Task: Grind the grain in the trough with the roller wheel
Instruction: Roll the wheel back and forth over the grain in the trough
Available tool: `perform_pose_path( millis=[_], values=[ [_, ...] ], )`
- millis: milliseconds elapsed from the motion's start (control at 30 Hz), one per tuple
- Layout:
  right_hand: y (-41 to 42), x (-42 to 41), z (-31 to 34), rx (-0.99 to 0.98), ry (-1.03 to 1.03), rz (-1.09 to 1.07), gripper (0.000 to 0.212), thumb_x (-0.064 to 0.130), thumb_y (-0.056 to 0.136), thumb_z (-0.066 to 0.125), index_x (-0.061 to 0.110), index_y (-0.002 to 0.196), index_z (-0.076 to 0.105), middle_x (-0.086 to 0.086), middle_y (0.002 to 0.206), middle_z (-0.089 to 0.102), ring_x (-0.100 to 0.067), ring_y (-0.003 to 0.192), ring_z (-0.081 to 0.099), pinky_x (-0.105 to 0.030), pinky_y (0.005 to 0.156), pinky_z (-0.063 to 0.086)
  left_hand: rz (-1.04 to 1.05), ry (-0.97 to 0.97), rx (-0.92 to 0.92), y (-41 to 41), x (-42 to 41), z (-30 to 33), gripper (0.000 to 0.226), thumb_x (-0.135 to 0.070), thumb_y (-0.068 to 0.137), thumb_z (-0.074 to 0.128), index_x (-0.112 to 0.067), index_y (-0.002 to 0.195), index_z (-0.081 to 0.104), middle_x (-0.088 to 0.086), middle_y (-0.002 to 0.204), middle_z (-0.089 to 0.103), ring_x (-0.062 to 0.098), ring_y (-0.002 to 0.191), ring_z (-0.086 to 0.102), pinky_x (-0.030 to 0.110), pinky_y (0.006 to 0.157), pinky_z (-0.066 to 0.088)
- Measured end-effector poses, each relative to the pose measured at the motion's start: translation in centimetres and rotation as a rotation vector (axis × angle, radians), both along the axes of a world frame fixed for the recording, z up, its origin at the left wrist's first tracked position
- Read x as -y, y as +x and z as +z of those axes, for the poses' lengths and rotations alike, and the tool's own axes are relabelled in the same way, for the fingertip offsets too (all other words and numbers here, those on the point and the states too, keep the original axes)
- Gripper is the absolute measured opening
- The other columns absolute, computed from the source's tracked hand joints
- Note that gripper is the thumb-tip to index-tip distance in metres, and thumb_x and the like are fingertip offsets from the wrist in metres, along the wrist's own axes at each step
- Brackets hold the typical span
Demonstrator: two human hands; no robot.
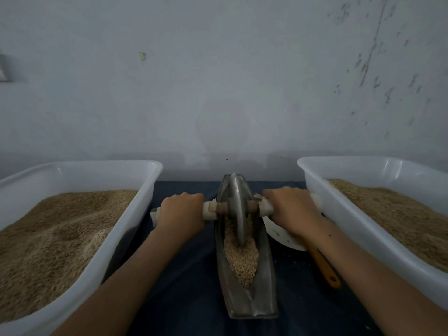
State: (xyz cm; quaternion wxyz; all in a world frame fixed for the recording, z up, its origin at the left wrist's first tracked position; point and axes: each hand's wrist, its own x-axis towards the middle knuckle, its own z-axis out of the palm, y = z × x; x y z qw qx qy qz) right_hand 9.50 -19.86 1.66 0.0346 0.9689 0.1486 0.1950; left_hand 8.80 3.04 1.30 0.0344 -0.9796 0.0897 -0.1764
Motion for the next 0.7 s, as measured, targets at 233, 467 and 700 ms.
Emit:
perform_pose_path(
  millis=[233,467,700],
  values=[
    [-1.2,-0.1,2.4,-0.378,-0.069,0.009,0.023,0.026,0.083,0.065,0.030,0.104,0.060,0.005,0.086,0.055,-0.015,0.080,0.055,-0.028,0.067,0.040,0.002,0.054,-0.305,-0.2,-0.3,1.3,0.028,-0.035,0.080,0.065,-0.019,0.102,0.058,-0.003,0.089,0.057,0.016,0.079,0.053,0.029,0.075,0.047],
    [-0.7,-0.5,1.0,-0.109,-0.044,-0.028,0.007,0.022,0.089,0.054,0.027,0.093,0.052,0.001,0.097,0.063,-0.022,0.089,0.060,-0.031,0.066,0.035,-0.007,-0.024,-0.150,0.2,-0.4,0.3,0.012,-0.035,0.086,0.058,-0.024,0.089,0.052,-0.004,0.092,0.062,0.016,0.082,0.058,0.028,0.071,0.044],
    [-0.1,-0.6,0.2,0.037,-0.052,-0.019,0.008,0.022,0.090,0.053,0.027,0.090,0.047,0.003,0.096,0.064,-0.021,0.089,0.060,-0.030,0.066,0.030,-0.013,-0.069,-0.084,0.2,-0.4,-0.2,0.014,-0.033,0.087,0.057,-0.026,0.084,0.045,-0.006,0.084,0.054,0.013,0.075,0.051,0.028,0.070,0.041]
  ],
)
